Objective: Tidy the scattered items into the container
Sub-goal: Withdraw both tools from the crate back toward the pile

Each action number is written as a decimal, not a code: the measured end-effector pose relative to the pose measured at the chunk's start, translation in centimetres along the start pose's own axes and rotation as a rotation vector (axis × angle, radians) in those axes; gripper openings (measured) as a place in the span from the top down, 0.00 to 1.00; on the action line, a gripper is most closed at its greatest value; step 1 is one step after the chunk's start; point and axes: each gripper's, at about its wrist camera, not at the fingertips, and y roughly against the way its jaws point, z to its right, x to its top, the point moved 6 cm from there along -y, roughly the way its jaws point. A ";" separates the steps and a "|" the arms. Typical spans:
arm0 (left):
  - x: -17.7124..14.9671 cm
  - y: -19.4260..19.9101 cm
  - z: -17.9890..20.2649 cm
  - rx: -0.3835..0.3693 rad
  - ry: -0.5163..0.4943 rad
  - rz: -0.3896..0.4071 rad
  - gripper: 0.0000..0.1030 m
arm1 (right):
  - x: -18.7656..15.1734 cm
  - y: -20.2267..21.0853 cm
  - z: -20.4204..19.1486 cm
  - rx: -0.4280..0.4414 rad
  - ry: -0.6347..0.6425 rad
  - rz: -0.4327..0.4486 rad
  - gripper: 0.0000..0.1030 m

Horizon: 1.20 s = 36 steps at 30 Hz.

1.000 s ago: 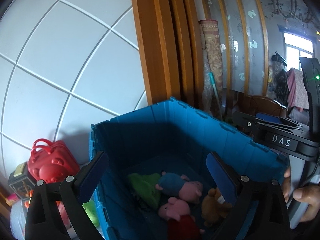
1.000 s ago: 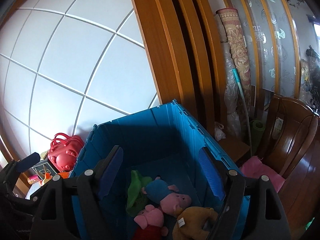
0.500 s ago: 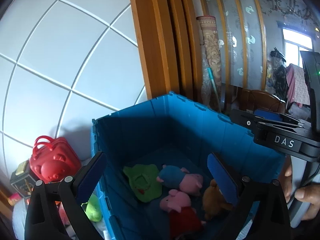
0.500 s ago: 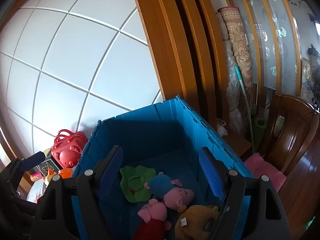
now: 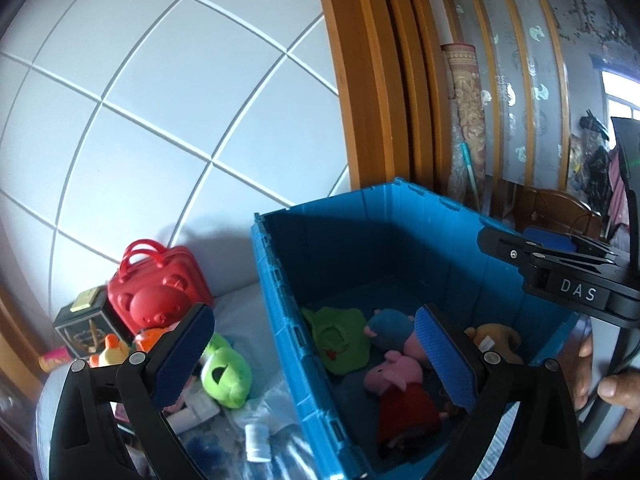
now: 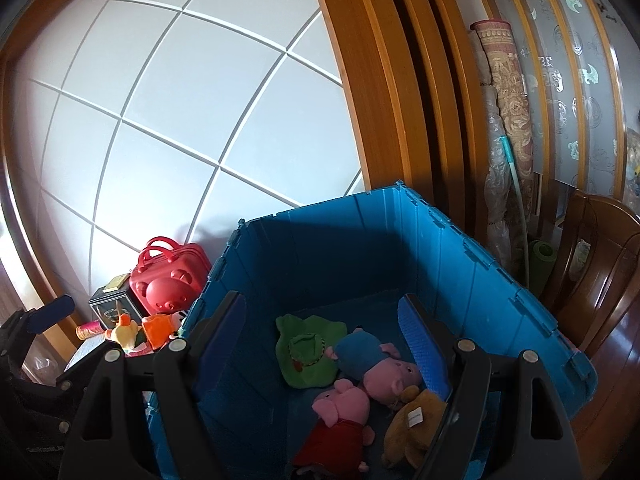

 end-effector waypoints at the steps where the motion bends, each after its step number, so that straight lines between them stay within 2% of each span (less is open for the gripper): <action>1: -0.5 0.6 -0.7 0.006 0.009 0.001 0.01 | -0.3 0.3 -0.8 0.008 0.008 0.000 0.24; 6: -3.5 4.3 -5.0 0.037 0.036 0.001 0.01 | -1.7 2.7 -5.2 0.042 0.063 0.019 0.24; 11: -8.5 9.2 -11.5 0.104 0.051 -0.017 0.01 | -4.1 5.3 -10.7 0.098 0.102 0.017 0.24; 18: -18.7 16.0 -20.9 0.193 0.021 -0.123 0.01 | -10.0 7.5 -19.0 0.162 0.126 -0.052 0.24; 23: -27.2 19.1 -25.4 0.211 0.057 -0.225 0.01 | -15.1 8.4 -24.6 0.205 0.146 -0.114 0.24; 27: -34.5 20.6 -26.8 0.198 0.103 -0.312 0.01 | -19.4 8.2 -28.9 0.241 0.190 -0.185 0.23; 30: -39.5 21.4 -27.2 0.187 0.128 -0.371 0.01 | -23.5 6.8 -31.7 0.260 0.236 -0.279 0.24; 36: -46.4 21.4 -26.0 0.108 0.186 -0.452 0.01 | -30.2 3.6 -35.9 0.302 0.295 -0.421 0.24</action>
